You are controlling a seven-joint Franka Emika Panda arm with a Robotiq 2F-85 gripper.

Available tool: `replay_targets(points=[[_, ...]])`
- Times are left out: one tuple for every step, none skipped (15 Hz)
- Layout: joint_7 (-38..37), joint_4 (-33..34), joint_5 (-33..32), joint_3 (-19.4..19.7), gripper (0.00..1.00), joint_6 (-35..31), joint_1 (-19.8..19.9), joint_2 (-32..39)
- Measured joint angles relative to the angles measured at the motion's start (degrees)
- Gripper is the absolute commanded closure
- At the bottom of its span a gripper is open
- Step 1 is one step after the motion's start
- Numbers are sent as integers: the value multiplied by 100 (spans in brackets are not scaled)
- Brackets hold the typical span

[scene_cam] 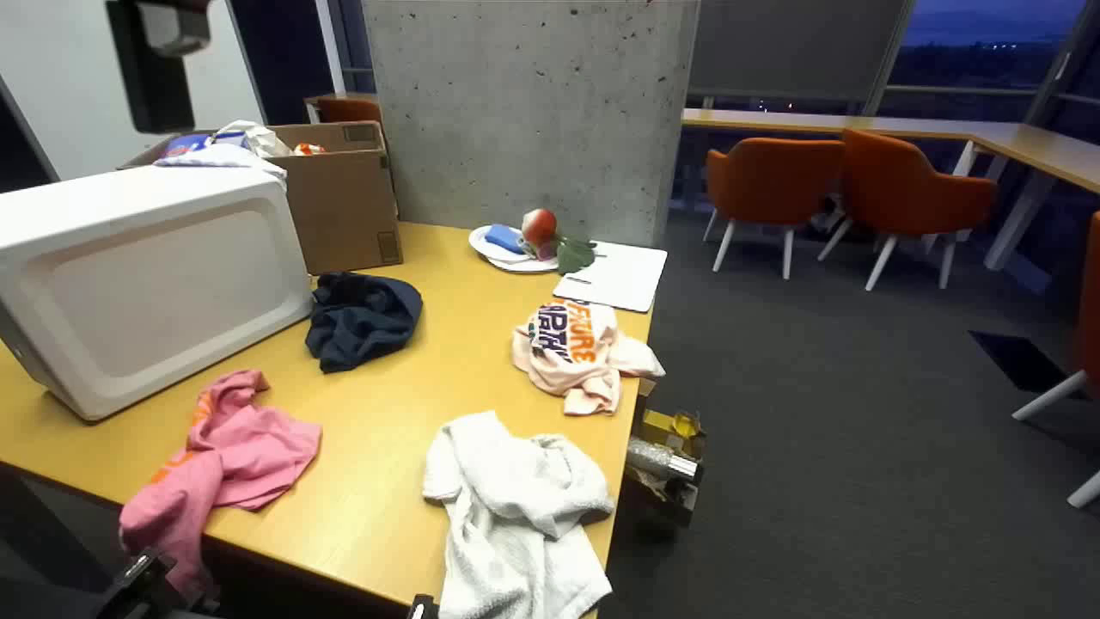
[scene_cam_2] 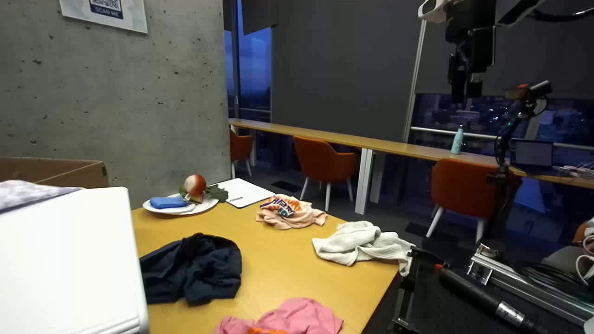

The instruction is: Put the pink shirt on the blue shirt, then put them on the peach shirt, then put them on the white towel and move them backwards

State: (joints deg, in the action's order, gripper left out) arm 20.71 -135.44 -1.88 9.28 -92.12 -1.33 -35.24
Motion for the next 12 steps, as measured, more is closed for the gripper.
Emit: replay_targets(points=[[0,5,0,0,0,-1,0,-1],[0,8,0,0,0,-1,0,-2],[0,8,0,0,0,-1,0,-3],[0,8,0,0,0,-1,0,-3],[0,9,0,0,0,-1,0,-3],[0,9,0,0,0,-1,0,-3],[0,9,0,0,0,-1,0,-3],[0,4,0,0,0,-1,0,-2],[-5,3,0,-5,0,-1,0,-1],[-50,6,0,-19,0,-37,0,11],[-100,6,-8,-44,0,-165,0,49],[-130,4,-8,-79,0,-355,0,131]])
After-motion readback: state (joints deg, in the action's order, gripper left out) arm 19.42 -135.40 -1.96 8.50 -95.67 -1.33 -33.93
